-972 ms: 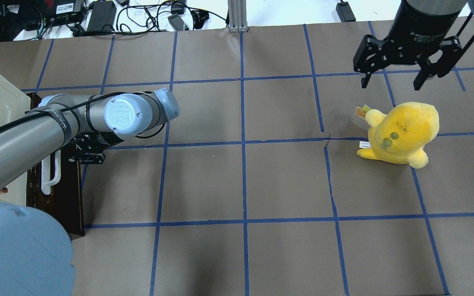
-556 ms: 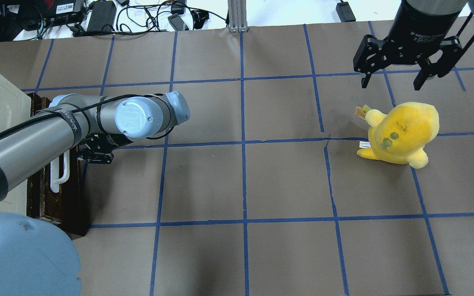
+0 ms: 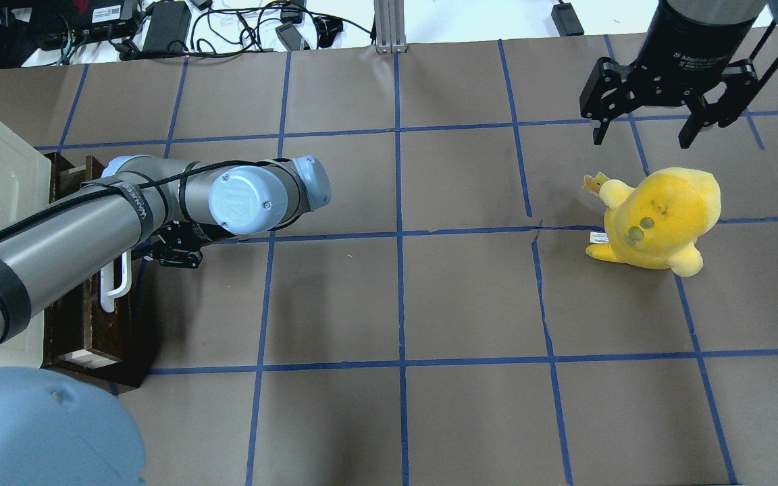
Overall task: Pull drawer sideways
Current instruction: 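Pull the drawer outward from the cabinet with the left gripper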
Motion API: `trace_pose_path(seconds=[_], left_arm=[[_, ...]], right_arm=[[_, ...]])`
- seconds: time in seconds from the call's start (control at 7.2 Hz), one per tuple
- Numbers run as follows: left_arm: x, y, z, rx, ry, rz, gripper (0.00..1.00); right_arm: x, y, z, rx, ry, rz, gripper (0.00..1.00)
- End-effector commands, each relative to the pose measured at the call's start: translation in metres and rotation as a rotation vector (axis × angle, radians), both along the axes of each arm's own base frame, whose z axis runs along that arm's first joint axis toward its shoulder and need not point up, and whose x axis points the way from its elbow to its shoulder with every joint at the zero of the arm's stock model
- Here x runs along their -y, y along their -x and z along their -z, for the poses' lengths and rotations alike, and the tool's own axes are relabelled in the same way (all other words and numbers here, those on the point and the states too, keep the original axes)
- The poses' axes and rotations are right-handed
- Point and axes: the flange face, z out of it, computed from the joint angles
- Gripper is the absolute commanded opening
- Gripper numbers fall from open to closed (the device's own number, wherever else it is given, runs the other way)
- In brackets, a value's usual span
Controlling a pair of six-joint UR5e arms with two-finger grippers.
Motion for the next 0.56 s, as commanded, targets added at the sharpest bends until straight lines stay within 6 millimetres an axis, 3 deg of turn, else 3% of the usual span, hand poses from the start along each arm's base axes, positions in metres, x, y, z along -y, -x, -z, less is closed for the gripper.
trace_pose_path(seconds=[0.0, 0.42], left_arm=[[-0.004, 0.017, 0.001, -0.002, 0.007, 0.032, 0.27], [-0.009, 0.033, -0.001, -0.003, 0.008, 0.065, 0.27]], right_arm=[[0.0, 0.001, 0.0, 0.0, 0.0, 0.001, 1.0], [0.0, 0.001, 0.0, 0.0, 0.0, 0.001, 1.0]])
